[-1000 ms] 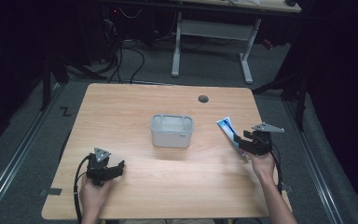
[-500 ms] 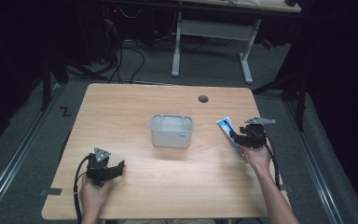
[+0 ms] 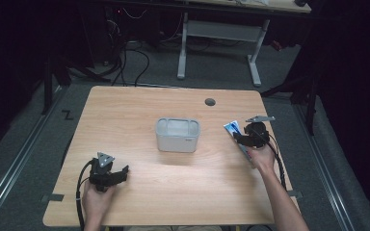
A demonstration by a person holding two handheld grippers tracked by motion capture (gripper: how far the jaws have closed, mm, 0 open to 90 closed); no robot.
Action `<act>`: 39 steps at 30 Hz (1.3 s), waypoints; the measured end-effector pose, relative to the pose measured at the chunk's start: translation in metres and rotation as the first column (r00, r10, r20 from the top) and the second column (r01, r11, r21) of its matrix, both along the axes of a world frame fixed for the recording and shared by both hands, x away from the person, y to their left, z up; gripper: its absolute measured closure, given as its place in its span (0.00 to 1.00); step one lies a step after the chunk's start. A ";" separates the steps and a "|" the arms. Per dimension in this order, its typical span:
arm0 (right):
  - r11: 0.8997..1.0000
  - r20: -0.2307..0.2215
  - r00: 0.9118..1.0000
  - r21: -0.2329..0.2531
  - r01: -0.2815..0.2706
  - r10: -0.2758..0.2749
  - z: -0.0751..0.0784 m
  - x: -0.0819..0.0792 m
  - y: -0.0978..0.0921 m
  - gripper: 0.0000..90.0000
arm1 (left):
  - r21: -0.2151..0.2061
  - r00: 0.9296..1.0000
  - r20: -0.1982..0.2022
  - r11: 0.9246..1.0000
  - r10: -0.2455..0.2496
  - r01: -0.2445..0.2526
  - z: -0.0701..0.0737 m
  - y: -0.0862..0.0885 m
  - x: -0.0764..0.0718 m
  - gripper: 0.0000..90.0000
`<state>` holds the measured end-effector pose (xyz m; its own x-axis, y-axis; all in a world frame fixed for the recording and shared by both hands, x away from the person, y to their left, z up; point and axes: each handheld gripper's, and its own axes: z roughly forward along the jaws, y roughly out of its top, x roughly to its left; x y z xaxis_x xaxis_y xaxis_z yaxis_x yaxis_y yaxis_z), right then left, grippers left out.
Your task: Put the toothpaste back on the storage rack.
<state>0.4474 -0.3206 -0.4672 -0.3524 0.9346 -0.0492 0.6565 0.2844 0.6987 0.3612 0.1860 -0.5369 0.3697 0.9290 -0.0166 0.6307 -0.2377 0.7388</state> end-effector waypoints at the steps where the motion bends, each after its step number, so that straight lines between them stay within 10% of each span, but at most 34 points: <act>1: 1.000 0.000 1.000 0.001 0.000 0.000 0.000 0.001 0.001 0.49 | 0.000 1.000 0.000 1.000 0.000 0.000 0.000 0.000 0.000 0.27; 21: 0.997 -0.113 0.993 -0.066 0.035 -0.043 -0.017 0.032 0.006 0.50 | 0.000 1.000 0.000 1.000 0.000 0.000 0.000 0.000 0.000 0.27; 39: 0.991 -0.246 0.962 -0.098 0.096 -0.117 -0.037 0.051 0.005 0.48 | 0.001 1.000 0.000 1.000 -0.001 0.001 0.000 0.000 0.000 0.27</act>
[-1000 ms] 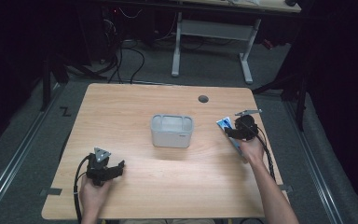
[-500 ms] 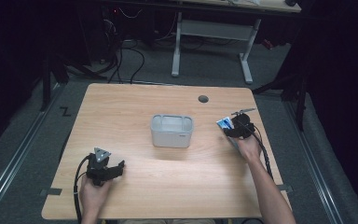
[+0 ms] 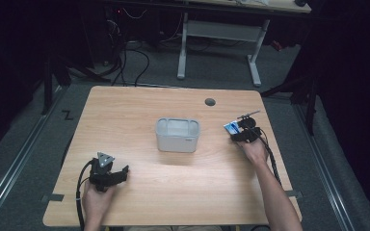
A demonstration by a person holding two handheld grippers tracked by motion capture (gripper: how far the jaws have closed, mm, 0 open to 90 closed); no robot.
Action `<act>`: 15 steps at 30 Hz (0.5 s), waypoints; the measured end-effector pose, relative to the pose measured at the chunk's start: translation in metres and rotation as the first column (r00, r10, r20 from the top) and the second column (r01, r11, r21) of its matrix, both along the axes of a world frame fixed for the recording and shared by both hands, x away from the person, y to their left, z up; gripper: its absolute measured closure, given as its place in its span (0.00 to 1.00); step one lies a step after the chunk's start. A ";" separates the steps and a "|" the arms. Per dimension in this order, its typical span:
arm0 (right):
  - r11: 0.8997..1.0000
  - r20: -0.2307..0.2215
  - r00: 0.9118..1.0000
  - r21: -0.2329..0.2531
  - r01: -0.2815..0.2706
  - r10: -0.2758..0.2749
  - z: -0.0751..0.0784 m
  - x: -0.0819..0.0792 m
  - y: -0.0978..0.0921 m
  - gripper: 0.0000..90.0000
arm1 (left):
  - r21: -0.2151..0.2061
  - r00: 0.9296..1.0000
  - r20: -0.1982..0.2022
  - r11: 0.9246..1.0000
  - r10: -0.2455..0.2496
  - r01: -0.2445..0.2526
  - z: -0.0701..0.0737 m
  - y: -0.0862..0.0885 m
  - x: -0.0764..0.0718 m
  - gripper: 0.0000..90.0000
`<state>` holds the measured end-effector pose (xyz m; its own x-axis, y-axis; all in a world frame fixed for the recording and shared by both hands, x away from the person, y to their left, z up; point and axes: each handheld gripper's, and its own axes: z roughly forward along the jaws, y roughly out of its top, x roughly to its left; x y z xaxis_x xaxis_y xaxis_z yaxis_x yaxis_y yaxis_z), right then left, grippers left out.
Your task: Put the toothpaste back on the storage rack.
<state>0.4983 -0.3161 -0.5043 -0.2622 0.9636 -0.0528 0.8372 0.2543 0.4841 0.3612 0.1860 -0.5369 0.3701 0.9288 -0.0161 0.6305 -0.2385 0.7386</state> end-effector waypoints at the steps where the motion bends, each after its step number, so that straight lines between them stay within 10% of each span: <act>1: 1.000 0.002 1.000 -0.004 -0.004 0.004 0.000 0.000 0.000 0.48 | 0.000 1.000 0.000 1.000 0.000 0.000 0.000 0.000 0.000 0.27; 15: 1.000 -0.069 0.998 0.018 -0.002 0.003 0.004 0.005 -0.003 0.57 | 0.000 1.000 0.000 1.000 0.000 0.000 0.000 0.000 0.000 0.27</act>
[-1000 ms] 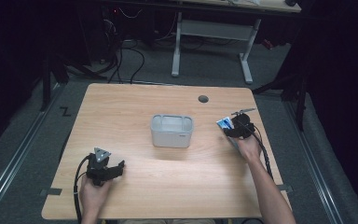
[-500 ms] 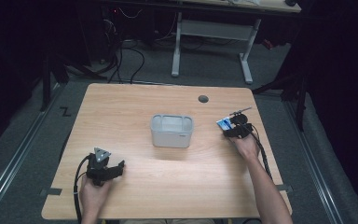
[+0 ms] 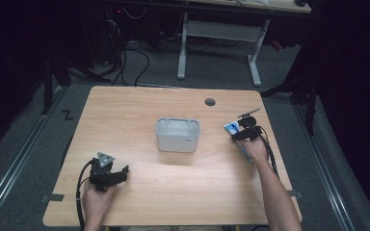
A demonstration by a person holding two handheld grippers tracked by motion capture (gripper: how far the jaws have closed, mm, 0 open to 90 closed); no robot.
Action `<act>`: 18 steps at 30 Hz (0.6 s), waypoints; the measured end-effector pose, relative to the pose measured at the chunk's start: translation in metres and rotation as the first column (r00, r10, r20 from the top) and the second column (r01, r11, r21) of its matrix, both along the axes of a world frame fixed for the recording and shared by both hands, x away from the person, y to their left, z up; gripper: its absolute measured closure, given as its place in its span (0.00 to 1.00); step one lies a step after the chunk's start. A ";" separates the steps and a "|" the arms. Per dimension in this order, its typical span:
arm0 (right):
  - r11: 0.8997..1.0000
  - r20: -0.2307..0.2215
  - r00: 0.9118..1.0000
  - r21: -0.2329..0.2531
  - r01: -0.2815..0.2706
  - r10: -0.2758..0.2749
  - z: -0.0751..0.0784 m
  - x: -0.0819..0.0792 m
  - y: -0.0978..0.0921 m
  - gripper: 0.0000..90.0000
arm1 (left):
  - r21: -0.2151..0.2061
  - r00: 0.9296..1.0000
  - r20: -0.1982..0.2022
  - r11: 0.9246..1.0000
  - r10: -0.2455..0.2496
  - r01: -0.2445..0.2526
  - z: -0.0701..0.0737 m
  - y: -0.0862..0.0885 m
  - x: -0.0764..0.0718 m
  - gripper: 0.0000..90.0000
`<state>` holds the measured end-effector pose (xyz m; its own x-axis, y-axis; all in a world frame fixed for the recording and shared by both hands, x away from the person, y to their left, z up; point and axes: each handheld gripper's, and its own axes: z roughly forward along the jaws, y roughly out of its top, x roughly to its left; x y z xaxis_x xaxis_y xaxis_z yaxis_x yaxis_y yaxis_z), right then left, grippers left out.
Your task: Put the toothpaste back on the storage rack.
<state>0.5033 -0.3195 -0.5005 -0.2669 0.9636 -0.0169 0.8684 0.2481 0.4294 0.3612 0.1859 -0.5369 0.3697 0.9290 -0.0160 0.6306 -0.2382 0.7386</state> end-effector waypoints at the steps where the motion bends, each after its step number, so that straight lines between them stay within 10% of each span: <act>1: 1.000 -0.001 1.000 -0.007 0.000 0.000 0.000 0.000 0.000 0.58 | 0.000 1.000 0.000 1.000 0.000 0.000 0.000 0.000 0.000 0.27; 7: 0.994 0.020 0.999 -0.102 -0.043 0.045 0.003 -0.005 0.008 0.72 | -0.001 1.000 0.000 1.000 0.002 -0.002 0.000 0.000 0.000 0.27; 18: 0.994 0.045 0.996 -0.085 -0.074 0.078 0.009 -0.009 0.004 0.78 | 0.000 1.000 0.000 1.000 0.003 -0.003 0.000 0.000 0.000 0.27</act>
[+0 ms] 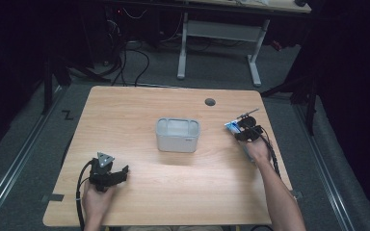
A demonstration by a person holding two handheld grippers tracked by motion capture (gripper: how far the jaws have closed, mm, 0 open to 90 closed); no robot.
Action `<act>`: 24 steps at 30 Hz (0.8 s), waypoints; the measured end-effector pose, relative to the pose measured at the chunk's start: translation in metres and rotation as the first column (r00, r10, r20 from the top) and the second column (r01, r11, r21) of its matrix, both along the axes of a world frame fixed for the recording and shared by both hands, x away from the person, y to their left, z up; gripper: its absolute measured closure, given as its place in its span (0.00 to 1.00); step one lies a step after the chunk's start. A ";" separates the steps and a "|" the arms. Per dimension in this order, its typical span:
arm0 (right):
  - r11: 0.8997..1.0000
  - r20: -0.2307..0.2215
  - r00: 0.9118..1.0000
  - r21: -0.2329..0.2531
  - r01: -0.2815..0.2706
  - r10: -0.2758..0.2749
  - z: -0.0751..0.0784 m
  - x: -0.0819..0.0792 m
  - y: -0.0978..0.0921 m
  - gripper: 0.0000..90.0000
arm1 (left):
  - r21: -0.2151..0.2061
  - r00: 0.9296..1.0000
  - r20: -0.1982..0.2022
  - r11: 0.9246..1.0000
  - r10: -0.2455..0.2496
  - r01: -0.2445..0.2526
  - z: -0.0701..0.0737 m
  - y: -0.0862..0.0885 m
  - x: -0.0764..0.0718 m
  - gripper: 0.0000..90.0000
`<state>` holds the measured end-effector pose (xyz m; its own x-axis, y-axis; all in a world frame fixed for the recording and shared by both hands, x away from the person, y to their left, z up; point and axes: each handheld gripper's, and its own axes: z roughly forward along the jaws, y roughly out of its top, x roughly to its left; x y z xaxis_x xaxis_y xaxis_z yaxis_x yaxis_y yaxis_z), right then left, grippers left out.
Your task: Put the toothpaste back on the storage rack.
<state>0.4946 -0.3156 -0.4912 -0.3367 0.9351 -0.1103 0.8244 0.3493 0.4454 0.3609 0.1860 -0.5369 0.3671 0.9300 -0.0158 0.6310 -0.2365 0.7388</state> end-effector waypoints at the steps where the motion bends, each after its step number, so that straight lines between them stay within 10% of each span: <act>1: 1.000 -0.004 1.000 0.008 0.000 0.000 0.000 -0.001 -0.001 0.78 | 0.000 1.000 0.000 1.000 0.000 0.000 0.000 0.000 0.000 0.27; 24: 0.987 0.133 0.991 0.159 -0.030 0.008 0.031 -0.027 -0.017 0.81 | 0.000 1.000 0.000 1.000 0.000 0.000 0.000 0.000 0.000 0.27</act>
<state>0.4676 -0.3330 -0.4603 -0.3471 0.9378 -0.0037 0.7488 0.2795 0.6010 0.3609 0.1860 -0.5369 0.3674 0.9299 -0.0156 0.6310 -0.2369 0.7387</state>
